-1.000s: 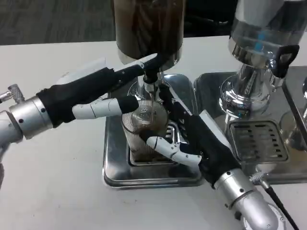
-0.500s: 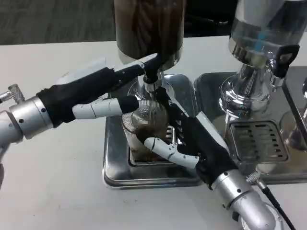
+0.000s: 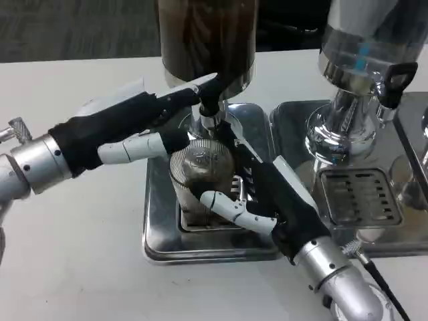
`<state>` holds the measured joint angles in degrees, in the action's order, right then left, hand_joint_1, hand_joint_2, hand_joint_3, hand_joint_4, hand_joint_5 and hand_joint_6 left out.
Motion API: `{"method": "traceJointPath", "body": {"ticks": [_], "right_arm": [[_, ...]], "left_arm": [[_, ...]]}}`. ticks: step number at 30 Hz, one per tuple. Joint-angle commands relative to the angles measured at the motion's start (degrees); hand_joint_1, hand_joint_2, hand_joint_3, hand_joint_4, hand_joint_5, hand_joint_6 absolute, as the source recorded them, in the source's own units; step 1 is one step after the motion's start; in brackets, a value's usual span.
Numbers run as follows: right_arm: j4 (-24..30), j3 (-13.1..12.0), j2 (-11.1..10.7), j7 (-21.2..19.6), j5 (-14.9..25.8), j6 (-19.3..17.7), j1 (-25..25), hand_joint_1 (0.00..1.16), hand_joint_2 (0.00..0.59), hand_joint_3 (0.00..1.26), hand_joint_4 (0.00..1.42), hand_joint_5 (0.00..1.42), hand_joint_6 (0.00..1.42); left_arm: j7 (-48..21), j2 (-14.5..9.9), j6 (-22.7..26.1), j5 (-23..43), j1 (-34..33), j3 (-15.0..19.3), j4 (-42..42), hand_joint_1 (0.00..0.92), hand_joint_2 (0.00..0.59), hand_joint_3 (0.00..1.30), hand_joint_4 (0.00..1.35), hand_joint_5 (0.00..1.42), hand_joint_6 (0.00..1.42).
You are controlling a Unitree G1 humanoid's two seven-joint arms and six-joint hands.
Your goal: Grasp the cup under the faucet to collect the drink, then remove the cup.
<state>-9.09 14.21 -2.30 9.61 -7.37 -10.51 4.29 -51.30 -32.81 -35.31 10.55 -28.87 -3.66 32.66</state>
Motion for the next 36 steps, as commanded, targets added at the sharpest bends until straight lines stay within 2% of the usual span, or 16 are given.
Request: {"method": "traceJointPath", "body": {"ticks": [1, 22, 36], "right_arm": [[-0.87, -0.14, 0.63, -0.56, 0.15, -1.16, 0.05, 0.62, 0.252, 0.0, 0.0, 0.0, 0.0], [-1.32, -0.03, 1.04, -1.38, -0.02, -1.77, -0.67, 0.61, 0.259, 0.0, 0.0, 0.0, 0.0], [-1.85, -0.19, 1.29, -1.41, 0.04, -2.33, -0.49, 0.61, 0.26, 0.02, 0.0, 0.0, 0.0]], "left_arm": [[-2.04, 0.65, 0.84, 0.61, 0.38, 0.49, 0.32, 0.0, 0.031, 0.05, 0.0, 0.0, 0.0], [-4.79, 2.08, 2.56, 3.76, -1.51, 3.89, -0.55, 0.0, 0.039, 0.07, 0.0, 0.01, 0.01], [-5.87, 1.67, 5.66, 7.1, -0.56, 6.8, -6.84, 0.0, 0.04, 0.07, 0.0, 0.01, 0.02]]}}
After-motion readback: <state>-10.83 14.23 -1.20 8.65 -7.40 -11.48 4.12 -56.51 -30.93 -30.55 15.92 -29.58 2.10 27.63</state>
